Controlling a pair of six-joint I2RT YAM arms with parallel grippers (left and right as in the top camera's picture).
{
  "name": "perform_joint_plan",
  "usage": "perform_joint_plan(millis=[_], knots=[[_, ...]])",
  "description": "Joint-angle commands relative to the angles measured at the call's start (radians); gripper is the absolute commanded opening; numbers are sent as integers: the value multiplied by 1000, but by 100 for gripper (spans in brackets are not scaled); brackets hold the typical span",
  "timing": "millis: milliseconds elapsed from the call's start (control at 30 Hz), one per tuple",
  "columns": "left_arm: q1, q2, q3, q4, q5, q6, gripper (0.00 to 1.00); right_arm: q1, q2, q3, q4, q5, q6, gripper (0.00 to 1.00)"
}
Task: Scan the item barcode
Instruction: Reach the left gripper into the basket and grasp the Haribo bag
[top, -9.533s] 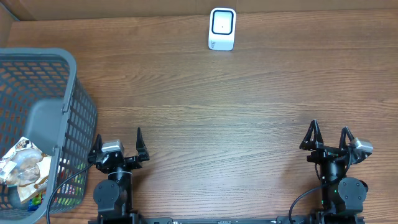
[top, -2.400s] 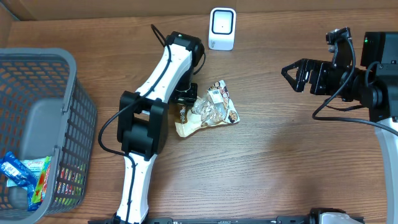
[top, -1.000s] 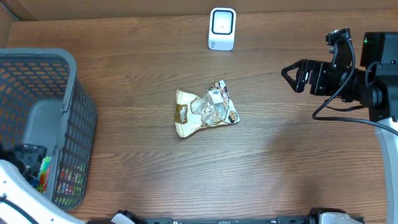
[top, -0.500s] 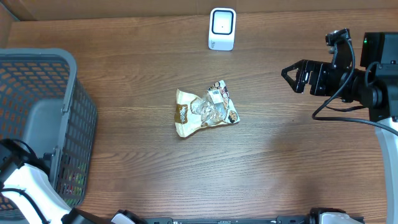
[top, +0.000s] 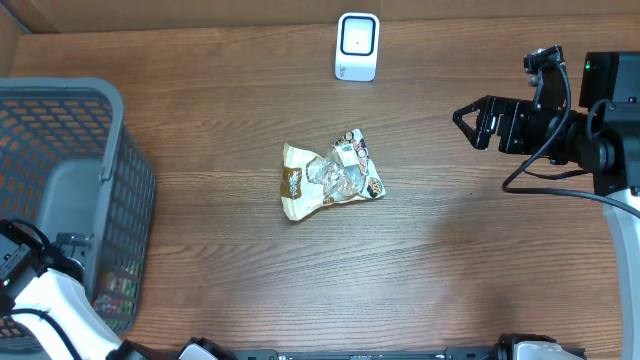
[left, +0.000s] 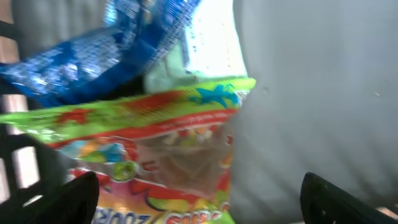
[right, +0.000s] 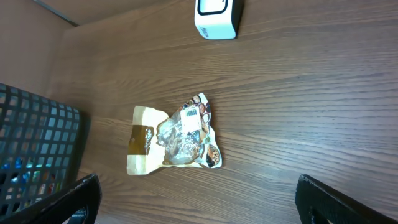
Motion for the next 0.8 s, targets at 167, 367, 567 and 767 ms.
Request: perform_joint_plan(millis=[167, 367, 567, 767], knots=[[4, 178, 79, -154, 298, 108, 87, 4, -2, 23, 1, 0, -7, 100], [4, 179, 239, -306, 224, 123, 89, 4, -2, 23, -3, 0, -7, 100], [4, 180, 163, -260, 132, 119, 94, 4, 2, 23, -6, 0, -7, 100], [4, 180, -42, -32, 100, 114, 99, 4, 22, 23, -10, -1, -7, 100]])
